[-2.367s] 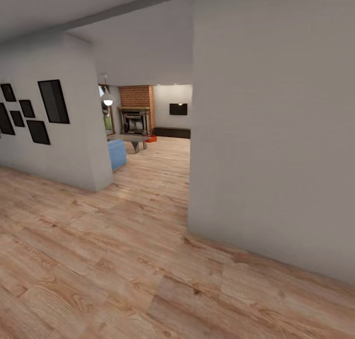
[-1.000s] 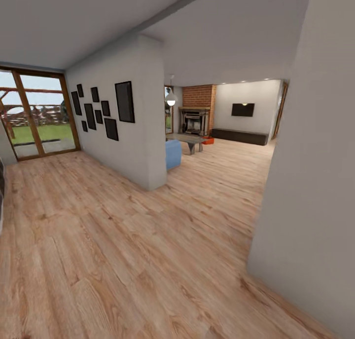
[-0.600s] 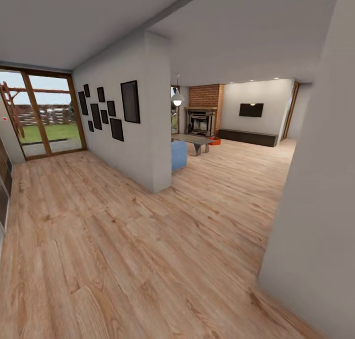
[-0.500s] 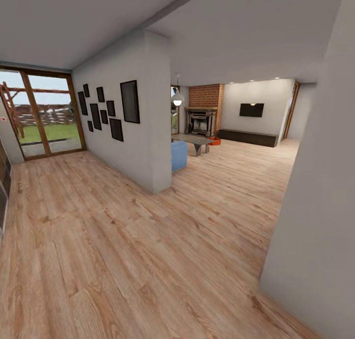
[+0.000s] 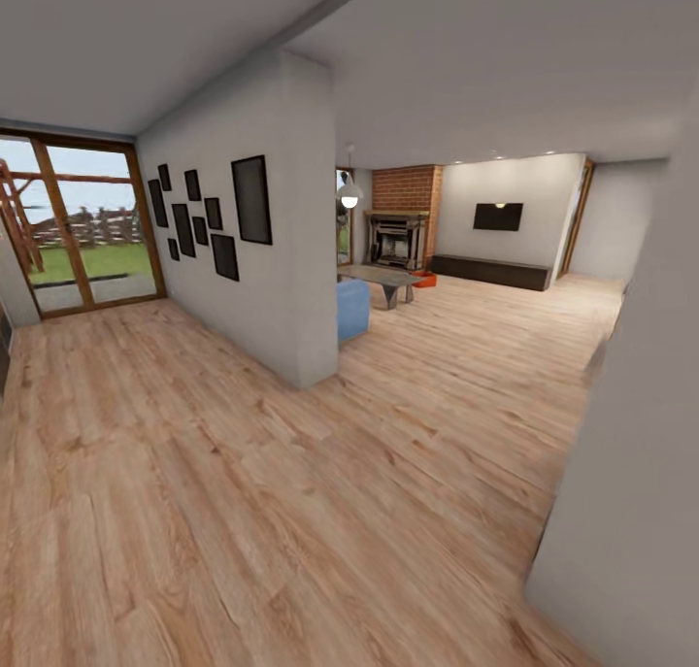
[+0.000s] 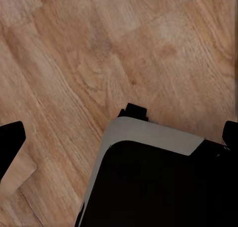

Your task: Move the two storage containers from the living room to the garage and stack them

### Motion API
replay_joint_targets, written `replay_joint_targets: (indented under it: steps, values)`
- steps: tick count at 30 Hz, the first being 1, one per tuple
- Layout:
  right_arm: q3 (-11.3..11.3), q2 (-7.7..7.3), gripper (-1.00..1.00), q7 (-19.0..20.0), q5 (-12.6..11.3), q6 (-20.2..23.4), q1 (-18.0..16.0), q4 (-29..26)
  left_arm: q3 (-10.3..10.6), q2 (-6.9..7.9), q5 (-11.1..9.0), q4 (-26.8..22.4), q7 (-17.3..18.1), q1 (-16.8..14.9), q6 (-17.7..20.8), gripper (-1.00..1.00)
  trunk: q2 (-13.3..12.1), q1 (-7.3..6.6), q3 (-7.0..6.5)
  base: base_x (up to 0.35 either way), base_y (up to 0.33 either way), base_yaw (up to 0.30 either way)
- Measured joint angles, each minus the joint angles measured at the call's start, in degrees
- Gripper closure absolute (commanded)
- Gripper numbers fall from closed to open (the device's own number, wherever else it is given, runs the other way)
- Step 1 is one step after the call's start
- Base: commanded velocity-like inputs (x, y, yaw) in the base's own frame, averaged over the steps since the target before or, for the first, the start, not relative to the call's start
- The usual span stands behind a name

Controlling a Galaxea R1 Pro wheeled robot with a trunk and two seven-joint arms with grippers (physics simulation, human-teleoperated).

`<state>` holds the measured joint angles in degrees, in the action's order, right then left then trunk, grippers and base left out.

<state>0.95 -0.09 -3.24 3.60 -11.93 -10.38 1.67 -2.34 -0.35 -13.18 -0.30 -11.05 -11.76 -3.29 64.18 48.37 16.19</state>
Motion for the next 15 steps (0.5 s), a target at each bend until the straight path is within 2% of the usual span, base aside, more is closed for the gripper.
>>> replay_joint_targets:
  steps: [15]
  values:
    - [0.0, 0.0, -1.0, 0.0, 0.0, 0.0, 0.0, 0.0, 0.0, -0.06, 0.0, 0.0, 0.0, 0.0, 0.0, -1.0, 0.0, 0.0, 0.0, 0.321, 0.0, 0.0]
